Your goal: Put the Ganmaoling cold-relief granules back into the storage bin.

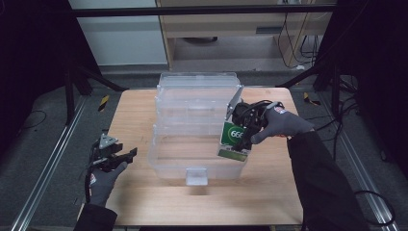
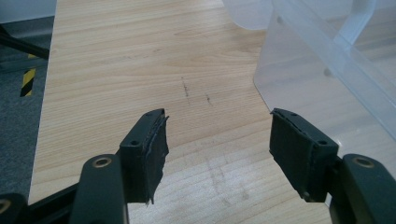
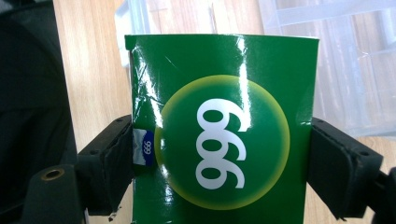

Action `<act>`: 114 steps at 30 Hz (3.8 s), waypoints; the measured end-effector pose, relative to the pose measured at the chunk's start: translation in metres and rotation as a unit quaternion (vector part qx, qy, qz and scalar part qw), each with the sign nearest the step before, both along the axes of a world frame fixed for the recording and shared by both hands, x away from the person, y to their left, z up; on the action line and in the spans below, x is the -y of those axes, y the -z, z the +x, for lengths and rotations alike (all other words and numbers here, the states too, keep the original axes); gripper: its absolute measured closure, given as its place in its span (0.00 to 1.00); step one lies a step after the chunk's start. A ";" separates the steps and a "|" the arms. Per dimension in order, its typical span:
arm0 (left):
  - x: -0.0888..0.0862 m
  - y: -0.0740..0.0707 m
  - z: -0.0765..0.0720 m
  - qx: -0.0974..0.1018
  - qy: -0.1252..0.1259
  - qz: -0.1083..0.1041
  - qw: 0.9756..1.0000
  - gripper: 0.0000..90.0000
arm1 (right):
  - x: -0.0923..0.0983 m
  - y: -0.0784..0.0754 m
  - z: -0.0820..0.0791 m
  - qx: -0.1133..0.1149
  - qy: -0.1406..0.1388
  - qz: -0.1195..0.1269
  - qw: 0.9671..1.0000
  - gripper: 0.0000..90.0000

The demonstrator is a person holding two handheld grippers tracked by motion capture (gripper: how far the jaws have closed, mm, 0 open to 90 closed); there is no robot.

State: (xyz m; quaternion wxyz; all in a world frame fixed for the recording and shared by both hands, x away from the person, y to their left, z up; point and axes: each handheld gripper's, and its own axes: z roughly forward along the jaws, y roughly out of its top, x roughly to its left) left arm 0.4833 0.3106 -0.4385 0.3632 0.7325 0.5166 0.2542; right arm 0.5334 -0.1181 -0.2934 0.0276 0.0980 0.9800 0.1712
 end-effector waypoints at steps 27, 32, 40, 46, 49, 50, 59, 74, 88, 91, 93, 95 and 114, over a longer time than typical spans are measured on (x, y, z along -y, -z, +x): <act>0.001 0.003 0.001 -0.006 -0.001 0.003 1.000 0.40 | -0.015 0.023 0.005 0.016 -0.057 -0.037 0.998 0.21; 0.001 0.005 0.002 -0.008 0.000 0.003 1.000 0.40 | -0.015 0.028 0.005 0.015 -0.065 -0.044 0.997 0.21; 0.000 0.005 0.002 -0.010 0.000 0.005 1.000 0.40 | -0.017 0.037 0.008 0.011 -0.073 -0.048 0.996 0.21; 0.001 0.005 0.002 -0.009 -0.001 0.006 1.000 0.40 | -0.019 0.042 0.007 0.015 -0.085 -0.050 0.995 0.20; 0.001 0.005 0.002 -0.008 -0.002 0.006 1.000 0.40 | -0.019 0.042 0.006 0.014 -0.086 -0.050 0.995 0.20; 0.001 0.005 0.002 -0.008 -0.002 0.006 1.000 0.40 | -0.019 0.042 0.006 0.014 -0.085 -0.050 0.995 0.20; 0.002 0.004 0.001 -0.006 -0.002 0.003 1.000 0.40 | -0.018 0.045 0.003 0.024 -0.084 -0.043 0.995 0.20; 0.002 0.004 0.001 -0.006 -0.001 0.004 1.000 0.40 | -0.020 0.047 0.000 0.033 -0.082 -0.041 0.995 0.20; 0.003 0.005 0.001 -0.007 -0.001 0.005 1.000 0.40 | -0.022 0.048 0.000 0.040 -0.084 -0.035 0.995 0.21; 0.003 0.005 0.001 -0.008 0.000 0.007 1.000 0.40 | -0.021 0.047 -0.001 0.045 -0.083 -0.037 0.995 0.21; 0.003 0.005 0.001 -0.008 -0.001 0.006 1.000 0.40 | -0.020 0.044 -0.001 0.051 -0.083 -0.030 0.995 0.21; 0.003 0.005 0.001 -0.008 0.000 0.007 1.000 0.40 | -0.018 0.040 0.000 0.054 -0.076 -0.022 0.995 0.21; 0.003 0.005 0.002 -0.009 0.000 0.007 1.000 0.40 | -0.021 0.057 0.006 0.043 -0.075 -0.045 0.995 0.21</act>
